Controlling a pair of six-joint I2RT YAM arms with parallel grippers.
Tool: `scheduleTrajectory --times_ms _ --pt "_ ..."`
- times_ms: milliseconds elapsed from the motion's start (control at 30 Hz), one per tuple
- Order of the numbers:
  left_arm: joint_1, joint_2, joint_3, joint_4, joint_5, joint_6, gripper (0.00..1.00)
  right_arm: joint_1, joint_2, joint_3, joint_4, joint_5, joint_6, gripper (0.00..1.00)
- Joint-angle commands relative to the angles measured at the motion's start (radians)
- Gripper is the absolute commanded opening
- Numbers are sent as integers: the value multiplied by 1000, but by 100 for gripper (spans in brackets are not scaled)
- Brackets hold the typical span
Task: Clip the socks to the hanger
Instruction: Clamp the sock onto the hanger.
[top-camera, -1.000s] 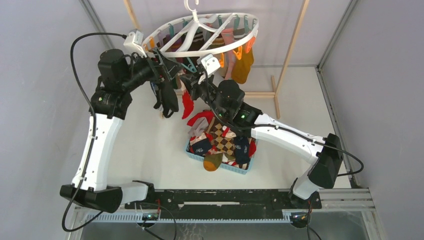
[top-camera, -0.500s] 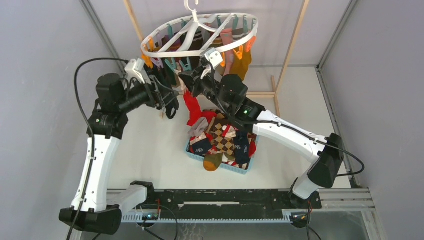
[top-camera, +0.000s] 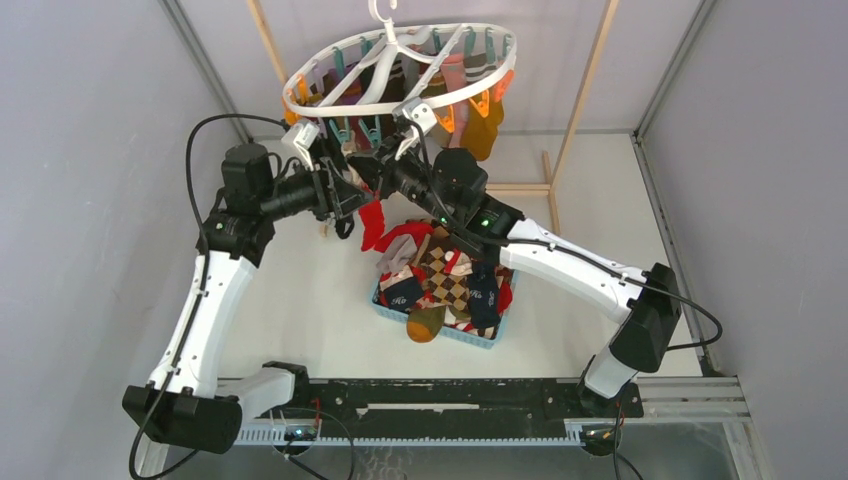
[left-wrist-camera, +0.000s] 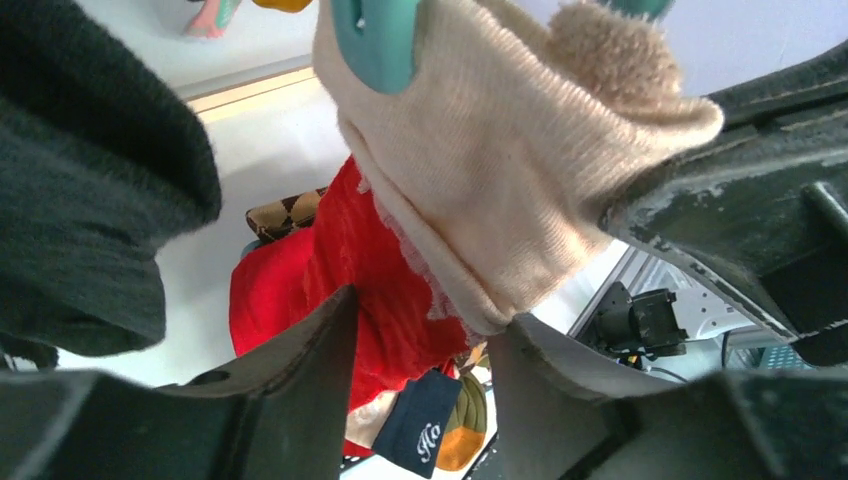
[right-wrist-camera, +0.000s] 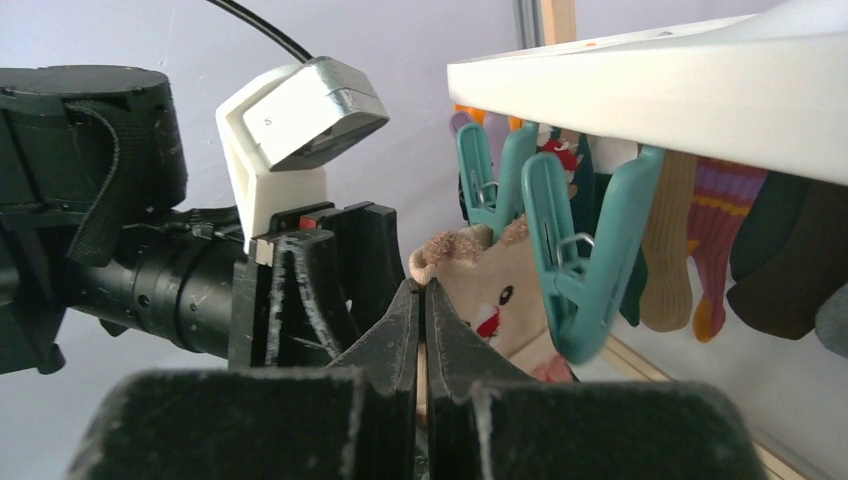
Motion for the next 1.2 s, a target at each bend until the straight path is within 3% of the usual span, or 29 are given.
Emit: scheduleTrajectory --times_ms 0,167,267,367,500,800,1167 --pt "-15 -5 -16 53 -3 34 47 -6 -18 32 41 -21 48 7" --pt "-23 -35 -55 56 -56 50 42 -19 -14 33 53 -51 83 9" --pt "-31 -42 -53 54 -150 68 27 -20 -11 33 60 -68 96 14" --pt "-29 -41 -38 39 -236 74 11 -28 -27 13 66 -66 99 31" --pt "-29 -59 -36 31 -238 73 2 -64 -88 -102 134 -83 134 50" --pt "-30 -84 -15 -25 -193 86 0 -123 -205 -274 175 -121 177 67" --pt "-29 -121 -7 -67 -167 90 0 -222 -109 -248 347 -235 332 75"
